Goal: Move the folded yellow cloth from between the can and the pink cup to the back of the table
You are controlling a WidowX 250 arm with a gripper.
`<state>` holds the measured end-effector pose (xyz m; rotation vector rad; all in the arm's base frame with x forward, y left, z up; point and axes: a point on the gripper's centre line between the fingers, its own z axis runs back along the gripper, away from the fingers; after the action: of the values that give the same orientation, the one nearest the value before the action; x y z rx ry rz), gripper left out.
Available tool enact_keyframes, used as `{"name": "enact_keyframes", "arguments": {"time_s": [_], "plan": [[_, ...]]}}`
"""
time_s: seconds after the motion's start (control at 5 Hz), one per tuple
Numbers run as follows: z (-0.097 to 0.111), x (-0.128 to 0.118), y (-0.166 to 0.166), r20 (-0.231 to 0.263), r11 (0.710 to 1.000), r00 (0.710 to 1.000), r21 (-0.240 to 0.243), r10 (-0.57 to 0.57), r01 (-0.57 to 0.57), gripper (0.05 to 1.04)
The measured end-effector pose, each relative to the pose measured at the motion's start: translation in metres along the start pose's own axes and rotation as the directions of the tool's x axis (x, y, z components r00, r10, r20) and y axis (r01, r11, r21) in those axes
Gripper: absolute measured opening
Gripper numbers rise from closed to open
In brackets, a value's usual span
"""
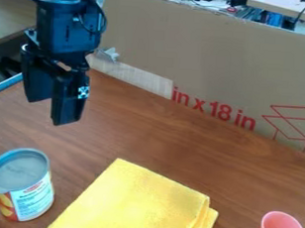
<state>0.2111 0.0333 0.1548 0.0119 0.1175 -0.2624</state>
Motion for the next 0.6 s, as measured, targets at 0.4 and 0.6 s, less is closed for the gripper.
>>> {"name": "enact_keyframes", "arguments": {"time_s": [0.4,0.6], "plan": [[-0.016,0.003,-0.032,-0.037,0.999,0.999,-0.035,-0.025,0.023,1.008],[-0.027,0.007,-0.068,-0.035,0.995,0.996,-0.047,-0.086,0.084,1.008]]}}
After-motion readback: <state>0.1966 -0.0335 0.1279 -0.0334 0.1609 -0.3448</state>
